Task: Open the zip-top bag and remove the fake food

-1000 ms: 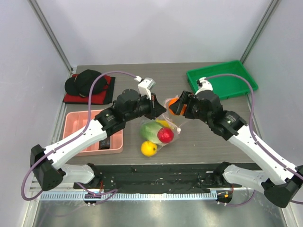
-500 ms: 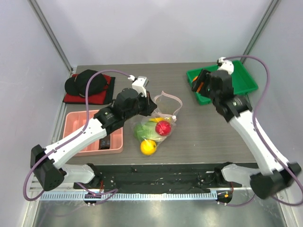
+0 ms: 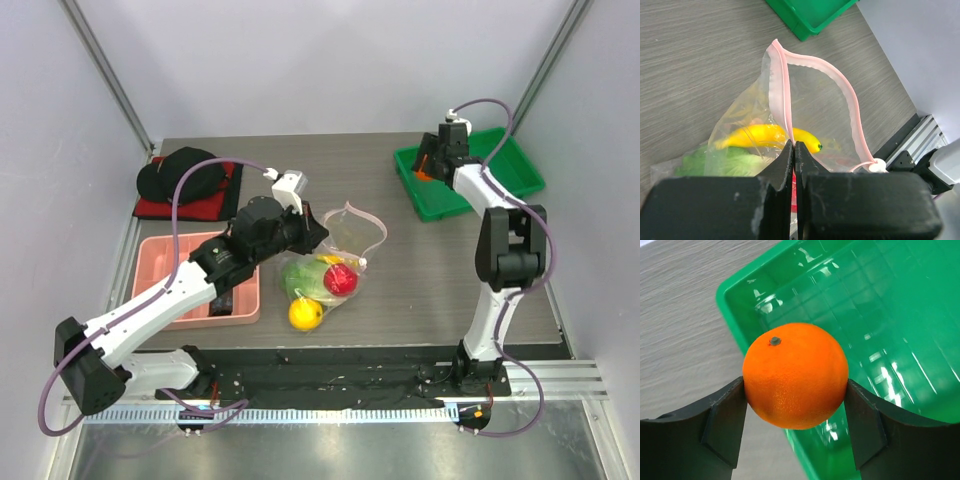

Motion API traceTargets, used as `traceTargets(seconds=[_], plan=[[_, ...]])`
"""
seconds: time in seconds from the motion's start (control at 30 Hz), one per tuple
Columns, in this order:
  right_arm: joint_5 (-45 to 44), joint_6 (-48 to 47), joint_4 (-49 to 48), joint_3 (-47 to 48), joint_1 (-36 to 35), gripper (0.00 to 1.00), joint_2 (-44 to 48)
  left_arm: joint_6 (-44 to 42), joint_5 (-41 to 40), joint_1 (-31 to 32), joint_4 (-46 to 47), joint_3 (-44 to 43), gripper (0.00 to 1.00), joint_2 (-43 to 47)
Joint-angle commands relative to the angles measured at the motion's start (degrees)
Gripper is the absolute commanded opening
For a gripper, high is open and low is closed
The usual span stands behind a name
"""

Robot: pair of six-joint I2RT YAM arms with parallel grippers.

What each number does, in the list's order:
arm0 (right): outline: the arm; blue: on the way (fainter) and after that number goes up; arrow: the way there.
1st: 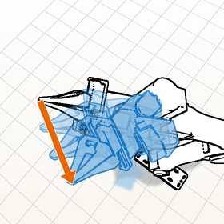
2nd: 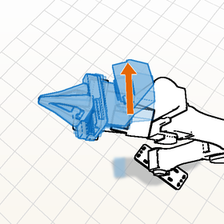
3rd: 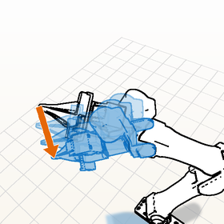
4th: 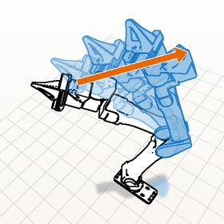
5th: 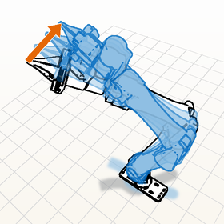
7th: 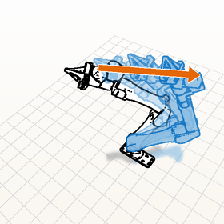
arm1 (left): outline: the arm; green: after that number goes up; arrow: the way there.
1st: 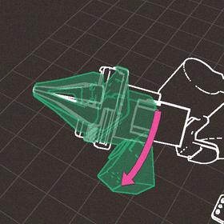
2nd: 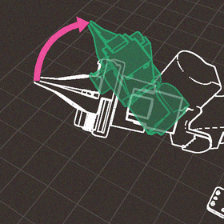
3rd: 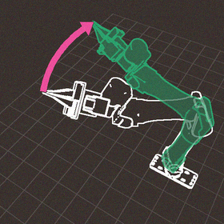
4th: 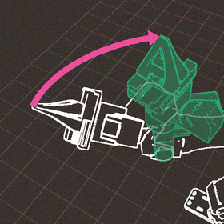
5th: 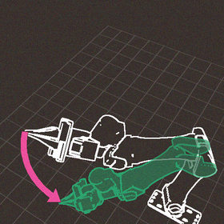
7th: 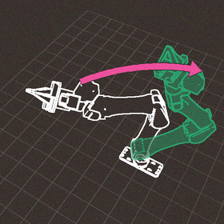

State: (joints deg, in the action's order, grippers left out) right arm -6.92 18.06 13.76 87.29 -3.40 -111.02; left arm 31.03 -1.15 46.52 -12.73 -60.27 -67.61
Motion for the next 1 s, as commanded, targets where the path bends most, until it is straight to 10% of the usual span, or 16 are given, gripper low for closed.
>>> traceTargets(seconds=[0.0, 0.2, 0.43, 0.63, 0.97], plan=[[1.8, -2.0, -3.7, 8.7, 0.8, 0.37, -6.0, -0.9, 0.8, 0.2, 3.7, -0.7, 0.00, 0.6], [0.8, -2.7, -0.4, 11.2, 1.0, 0.81, -8.6, -0.3, 2.6, 0.2, 4.7, -1.4, 0.00, -0.2], [-2.0, -2.1, 9.3, 12.5, 1.0, 1.00, -4.6, 0.3, 2.6, 0.3, 5.5, -1.9, 0.00, -2.5], [-1.8, 2.5, 18.8, 8.2, -2.0, 0.99, 6.0, 1.1, 2.0, 0.3, 6.8, -1.3, 0.00, -3.1], [-3.9, 6.8, 22.3, -9.5, -28.3, 0.70, 37.2, -0.4, 3.2, 0.3, 6.2, -0.9, 0.00, -2.0]])
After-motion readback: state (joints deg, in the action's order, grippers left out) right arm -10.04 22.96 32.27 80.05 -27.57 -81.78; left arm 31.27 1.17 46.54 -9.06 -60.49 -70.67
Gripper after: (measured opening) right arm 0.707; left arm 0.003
